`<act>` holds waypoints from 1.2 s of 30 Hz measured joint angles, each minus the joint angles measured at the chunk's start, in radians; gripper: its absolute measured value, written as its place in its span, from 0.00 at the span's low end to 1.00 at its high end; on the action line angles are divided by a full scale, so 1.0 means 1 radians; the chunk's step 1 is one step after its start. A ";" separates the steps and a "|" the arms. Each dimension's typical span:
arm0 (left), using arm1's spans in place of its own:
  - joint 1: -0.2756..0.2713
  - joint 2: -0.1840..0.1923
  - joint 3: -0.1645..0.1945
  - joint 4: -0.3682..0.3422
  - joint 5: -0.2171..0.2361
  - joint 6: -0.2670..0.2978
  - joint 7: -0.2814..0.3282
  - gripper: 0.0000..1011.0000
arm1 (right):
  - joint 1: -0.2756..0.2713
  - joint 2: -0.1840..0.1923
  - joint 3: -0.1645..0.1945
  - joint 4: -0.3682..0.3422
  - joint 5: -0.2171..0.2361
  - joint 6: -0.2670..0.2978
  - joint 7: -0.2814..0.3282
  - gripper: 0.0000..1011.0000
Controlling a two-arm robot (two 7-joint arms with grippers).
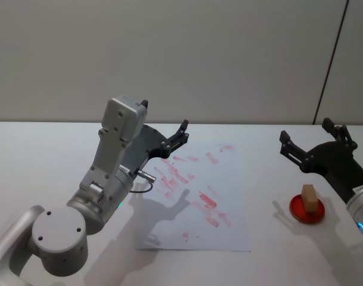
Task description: Use the one hand to pick up the stamp and affix it onto the A4 paper.
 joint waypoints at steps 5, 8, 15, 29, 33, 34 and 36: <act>0.000 0.000 0.000 0.000 0.000 0.000 0.000 0.99 | 0.000 0.000 0.000 0.000 0.000 0.000 0.000 0.99; 0.000 0.000 0.000 0.000 0.000 0.000 0.000 0.99 | 0.000 0.000 0.001 0.000 0.001 0.000 0.000 0.99; 0.000 0.000 0.000 0.000 0.000 0.000 0.000 0.99 | -0.015 0.019 0.015 -0.016 0.023 0.011 0.000 0.99; 0.000 0.000 0.000 0.000 0.000 0.000 0.000 0.99 | -0.112 0.055 0.032 -0.120 0.068 0.095 -0.080 0.99; 0.000 0.000 0.000 0.000 0.000 0.000 0.000 0.99 | -0.146 0.065 0.033 -0.153 0.078 0.131 -0.108 0.99; 0.000 0.000 0.000 0.000 0.000 0.000 0.000 0.99 | -0.153 0.066 0.033 -0.159 0.079 0.138 -0.114 0.99; 0.000 0.000 0.000 0.000 0.000 0.000 0.000 0.99 | -0.179 0.072 0.034 -0.181 0.085 0.172 -0.136 0.99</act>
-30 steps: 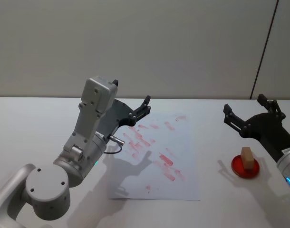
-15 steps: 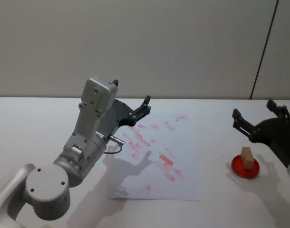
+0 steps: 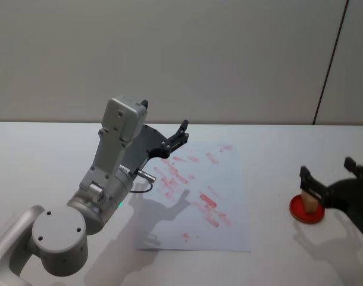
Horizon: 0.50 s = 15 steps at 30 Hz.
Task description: Use the one hand to pick up the stamp and affix it onto the A4 paper.
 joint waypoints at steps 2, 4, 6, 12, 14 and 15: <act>0.000 0.000 0.000 0.000 0.000 0.000 0.000 0.99 | -0.009 0.002 0.000 -0.007 0.002 0.016 -0.010 0.99; 0.000 0.000 0.000 0.000 0.000 0.000 0.000 0.99 | -0.027 0.006 0.001 -0.019 0.005 0.042 -0.027 0.99; 0.000 0.000 0.000 0.000 0.000 0.000 0.000 0.99 | -0.043 0.008 0.001 -0.027 0.008 0.071 -0.042 0.99; 0.000 0.000 0.000 0.000 0.000 0.000 0.000 0.99 | -0.068 0.008 0.001 -0.033 0.009 0.141 -0.078 0.99; 0.000 0.000 0.000 0.000 0.000 0.000 0.000 0.99 | -0.070 0.005 0.000 -0.029 0.009 0.161 -0.085 0.99; 0.000 0.000 0.000 0.000 0.000 0.000 0.000 0.99 | -0.071 0.004 0.000 -0.027 0.008 0.170 -0.088 0.99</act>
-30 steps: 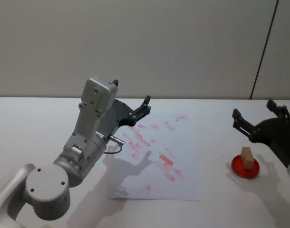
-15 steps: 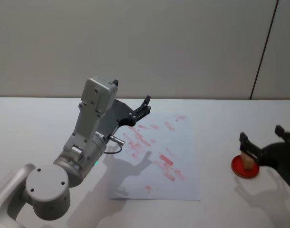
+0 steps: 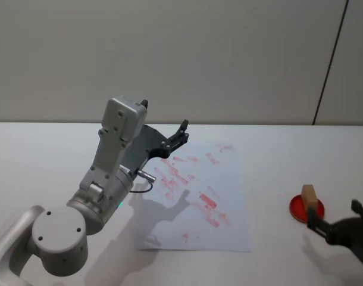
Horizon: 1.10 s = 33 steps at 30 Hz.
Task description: Use the one hand to pick up the stamp and affix it onto the A4 paper.
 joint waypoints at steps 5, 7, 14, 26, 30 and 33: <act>0.000 0.000 0.000 0.000 0.000 0.000 0.000 0.99 | 0.012 -0.016 -0.005 0.042 -0.013 0.052 -0.009 0.99; 0.000 0.000 0.000 0.000 0.000 0.000 0.000 0.99 | 0.025 -0.025 -0.007 0.062 -0.023 0.069 -0.008 0.99; 0.000 0.000 0.000 0.000 0.000 0.000 0.000 0.99 | 0.067 -0.051 -0.016 0.124 -0.053 0.096 0.014 0.99; 0.000 0.000 0.000 0.000 0.000 0.000 0.000 0.99 | 0.149 -0.092 -0.032 0.216 -0.127 0.097 0.086 0.99; 0.000 0.000 0.000 0.000 0.000 0.000 0.000 0.99 | 0.159 -0.098 -0.035 0.227 -0.140 0.094 0.100 0.99; 0.000 0.000 0.000 0.000 0.000 0.000 0.000 0.99 | 0.163 -0.100 -0.035 0.232 -0.146 0.092 0.106 0.99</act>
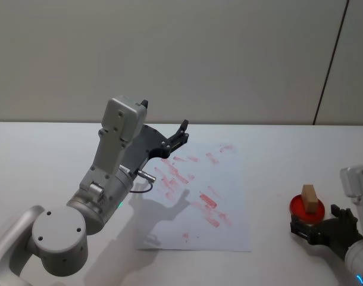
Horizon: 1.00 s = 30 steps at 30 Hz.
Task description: Use the one hand to pick up the stamp and affix it onto the A4 paper.
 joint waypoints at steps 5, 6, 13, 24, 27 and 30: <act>0.000 0.000 0.000 0.000 0.000 0.000 0.000 0.99 | 0.001 -0.001 0.001 0.002 -0.005 -0.002 0.004 0.99; 0.000 0.000 0.000 0.000 0.000 0.000 0.000 0.99 | 0.001 -0.001 0.002 0.002 -0.006 -0.002 0.004 0.99; 0.000 0.000 0.000 0.000 0.000 0.000 0.000 0.99 | 0.002 -0.005 0.006 0.002 -0.010 -0.002 0.004 0.99; 0.000 0.000 0.000 0.000 0.000 0.000 0.000 0.99 | 0.026 -0.021 0.005 0.003 -0.024 -0.025 0.029 0.99; 0.000 0.000 0.000 0.000 0.000 0.000 0.000 0.99 | 0.036 -0.028 0.004 0.006 -0.030 -0.032 0.038 0.99; 0.000 0.000 0.000 0.000 0.000 0.000 0.000 0.99 | 0.043 -0.032 0.003 0.009 -0.034 -0.034 0.043 0.99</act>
